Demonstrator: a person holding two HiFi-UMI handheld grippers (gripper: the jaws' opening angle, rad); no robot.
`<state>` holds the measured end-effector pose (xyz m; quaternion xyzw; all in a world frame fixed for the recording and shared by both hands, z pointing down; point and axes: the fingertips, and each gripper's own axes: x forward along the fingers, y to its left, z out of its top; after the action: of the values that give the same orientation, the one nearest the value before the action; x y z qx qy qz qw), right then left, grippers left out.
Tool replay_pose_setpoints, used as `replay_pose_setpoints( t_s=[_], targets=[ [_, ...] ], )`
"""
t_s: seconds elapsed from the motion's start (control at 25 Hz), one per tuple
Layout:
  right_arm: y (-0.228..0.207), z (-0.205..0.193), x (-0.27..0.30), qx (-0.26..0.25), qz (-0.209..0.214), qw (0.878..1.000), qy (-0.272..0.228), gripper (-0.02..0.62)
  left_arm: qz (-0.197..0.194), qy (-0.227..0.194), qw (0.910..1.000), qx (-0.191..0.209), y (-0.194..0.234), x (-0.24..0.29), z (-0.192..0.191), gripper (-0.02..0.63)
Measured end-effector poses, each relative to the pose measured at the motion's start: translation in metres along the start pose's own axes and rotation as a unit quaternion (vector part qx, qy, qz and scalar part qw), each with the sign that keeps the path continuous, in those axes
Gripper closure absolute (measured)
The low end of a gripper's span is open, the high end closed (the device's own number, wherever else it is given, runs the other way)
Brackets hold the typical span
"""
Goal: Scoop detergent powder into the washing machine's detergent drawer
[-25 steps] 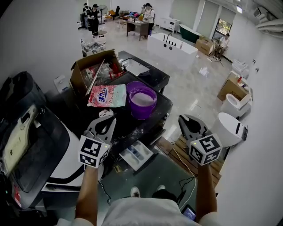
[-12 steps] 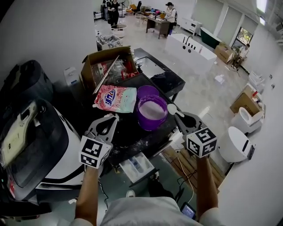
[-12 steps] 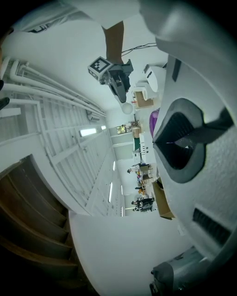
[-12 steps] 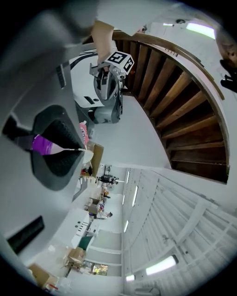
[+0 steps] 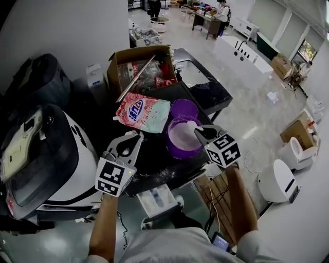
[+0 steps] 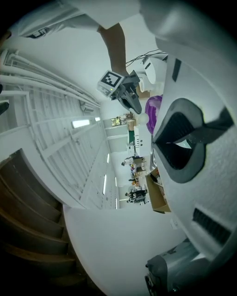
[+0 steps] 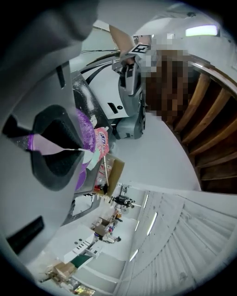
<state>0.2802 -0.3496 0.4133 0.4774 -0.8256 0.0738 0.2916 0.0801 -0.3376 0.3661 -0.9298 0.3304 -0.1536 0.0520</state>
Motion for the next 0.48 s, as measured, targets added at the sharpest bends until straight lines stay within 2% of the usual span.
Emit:
replay_pose_setpoints(
  t_s=[0.24,0.48],
  targets=[
    [-0.003,-0.016,0.040,-0.074,0.029,0.994,0.075,0.591,0.017,0.015,0.9997,-0.011,0.008,0.010,-0.006,0.595],
    [0.000,-0.028,0.069,-0.144,0.055,0.977,0.146,0.591,0.034,0.022,0.9991,-0.009,0.019,0.013,-0.009,0.595]
  ],
)
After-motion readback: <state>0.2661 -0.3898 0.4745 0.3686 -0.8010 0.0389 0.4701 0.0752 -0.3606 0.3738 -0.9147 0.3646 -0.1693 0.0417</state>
